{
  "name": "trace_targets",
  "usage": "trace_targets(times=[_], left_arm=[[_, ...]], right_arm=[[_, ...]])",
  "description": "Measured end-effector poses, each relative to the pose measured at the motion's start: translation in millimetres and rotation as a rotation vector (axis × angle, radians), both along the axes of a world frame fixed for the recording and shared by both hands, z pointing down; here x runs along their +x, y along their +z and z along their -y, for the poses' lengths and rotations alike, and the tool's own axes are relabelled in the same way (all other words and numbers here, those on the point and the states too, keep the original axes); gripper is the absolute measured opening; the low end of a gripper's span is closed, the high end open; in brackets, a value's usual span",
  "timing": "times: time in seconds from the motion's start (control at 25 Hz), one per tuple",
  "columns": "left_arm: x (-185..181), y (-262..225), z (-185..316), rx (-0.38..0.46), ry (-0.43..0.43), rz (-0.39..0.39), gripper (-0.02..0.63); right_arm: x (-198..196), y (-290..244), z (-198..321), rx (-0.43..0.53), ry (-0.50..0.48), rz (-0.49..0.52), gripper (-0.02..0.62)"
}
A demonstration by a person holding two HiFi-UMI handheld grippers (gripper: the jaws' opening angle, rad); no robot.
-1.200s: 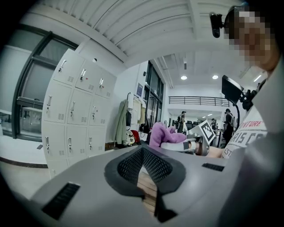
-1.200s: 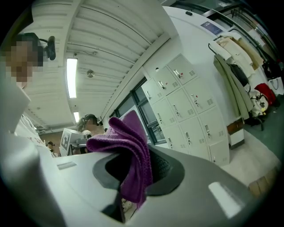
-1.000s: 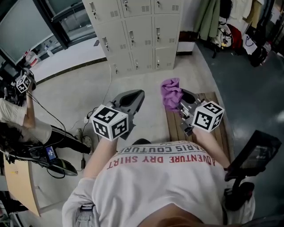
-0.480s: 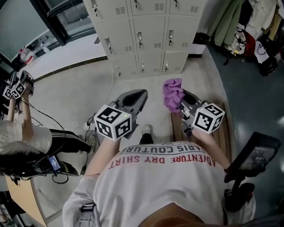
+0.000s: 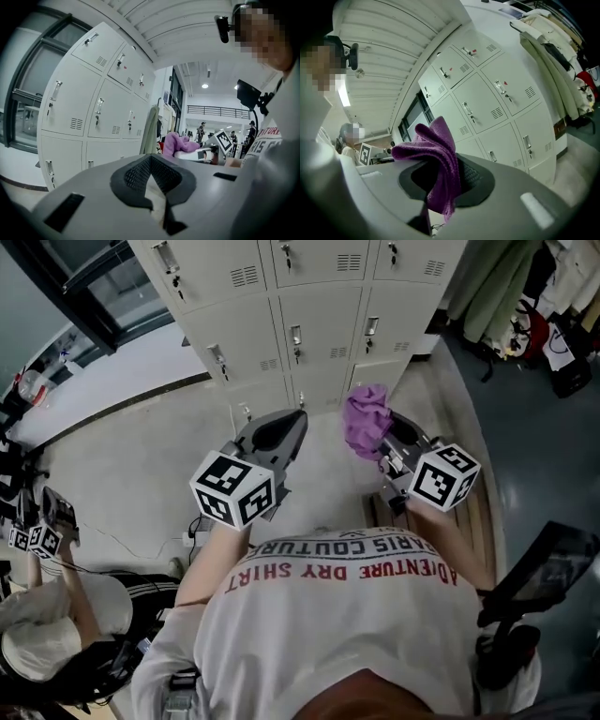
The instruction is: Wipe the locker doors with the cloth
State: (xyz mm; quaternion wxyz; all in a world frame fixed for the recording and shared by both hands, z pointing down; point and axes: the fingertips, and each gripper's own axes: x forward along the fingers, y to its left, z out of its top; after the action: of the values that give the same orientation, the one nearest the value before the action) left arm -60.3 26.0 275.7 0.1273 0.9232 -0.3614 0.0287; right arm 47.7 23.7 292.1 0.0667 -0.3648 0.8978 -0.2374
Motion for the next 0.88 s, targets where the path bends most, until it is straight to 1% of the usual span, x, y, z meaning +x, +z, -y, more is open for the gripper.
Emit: trace_targets(times=[0.16, 0.28, 0.56, 0.76, 0.88], left_arm=[[-2, 11, 35, -0.012, 0.009, 0.012, 0.002], [-3, 14, 58, -0.022, 0.019, 0.03, 0.002], [-5, 15, 112, -0.006, 0.008, 0.022, 0.002], [-8, 30, 165, -0.047, -0.018, 0.026, 0.002], [-12, 37, 194, -0.053, -0.03, 0.024, 0.002]], right_arm=[[2, 7, 31, -0.005, 0.026, 0.018, 0.071], [1, 11, 52, -0.023, 0.024, 0.032, 0.071], [-8, 15, 114, 0.0, 0.005, 0.017, 0.071], [-17, 33, 167, -0.029, -0.019, -0.015, 0.071], [-20, 41, 198, -0.042, -0.018, -0.021, 0.071]])
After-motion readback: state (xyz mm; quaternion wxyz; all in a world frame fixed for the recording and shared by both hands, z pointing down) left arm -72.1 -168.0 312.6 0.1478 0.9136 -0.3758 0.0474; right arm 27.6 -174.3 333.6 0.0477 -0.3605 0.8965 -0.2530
